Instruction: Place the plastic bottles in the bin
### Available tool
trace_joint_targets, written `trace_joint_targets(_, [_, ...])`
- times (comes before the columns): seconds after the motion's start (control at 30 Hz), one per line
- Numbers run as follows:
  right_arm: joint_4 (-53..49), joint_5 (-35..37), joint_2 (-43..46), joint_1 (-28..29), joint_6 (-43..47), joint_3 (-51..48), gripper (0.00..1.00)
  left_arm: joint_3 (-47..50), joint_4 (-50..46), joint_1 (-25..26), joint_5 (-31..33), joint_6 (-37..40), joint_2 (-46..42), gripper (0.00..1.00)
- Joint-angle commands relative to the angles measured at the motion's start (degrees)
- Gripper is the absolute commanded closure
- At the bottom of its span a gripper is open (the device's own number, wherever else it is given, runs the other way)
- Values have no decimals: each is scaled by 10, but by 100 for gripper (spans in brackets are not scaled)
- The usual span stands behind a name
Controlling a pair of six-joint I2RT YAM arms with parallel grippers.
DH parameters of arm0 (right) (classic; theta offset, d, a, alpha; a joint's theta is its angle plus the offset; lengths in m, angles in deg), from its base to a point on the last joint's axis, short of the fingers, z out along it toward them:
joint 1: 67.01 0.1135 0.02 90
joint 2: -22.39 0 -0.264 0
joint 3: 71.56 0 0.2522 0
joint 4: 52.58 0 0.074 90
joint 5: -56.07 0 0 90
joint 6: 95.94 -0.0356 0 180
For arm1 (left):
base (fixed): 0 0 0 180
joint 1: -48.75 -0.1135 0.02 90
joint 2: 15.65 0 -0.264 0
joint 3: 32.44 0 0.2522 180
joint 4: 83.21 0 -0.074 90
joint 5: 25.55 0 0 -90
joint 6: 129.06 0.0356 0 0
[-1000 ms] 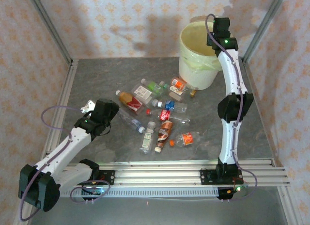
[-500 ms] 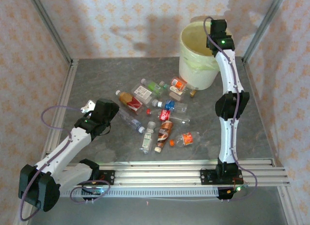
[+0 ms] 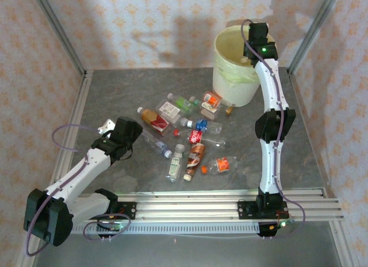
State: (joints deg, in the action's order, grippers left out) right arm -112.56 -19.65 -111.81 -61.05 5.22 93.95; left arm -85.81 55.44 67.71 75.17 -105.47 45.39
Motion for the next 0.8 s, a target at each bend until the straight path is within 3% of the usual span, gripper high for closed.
trace_joint_targets(0.0, [-5,-9,62,10,-4,10,24,0,6,-6,2,-6,5,0])
trace_joint_targets(0.53, [21,-172,210,23,-26,-111,17,-34,22,-7,-44,-10,93,0])
trace_joint_targets(0.6, [50,-208,252,26,-34,-174,15,-45,28,-7,-47,-3,114,0])
trace_joint_targets(0.67, [107,-233,304,31,-38,-257,1,-56,39,-9,-52,5,135,0])
trace_joint_targets(0.77, [227,-254,394,36,-55,-407,1,-77,43,-10,-62,6,170,0])
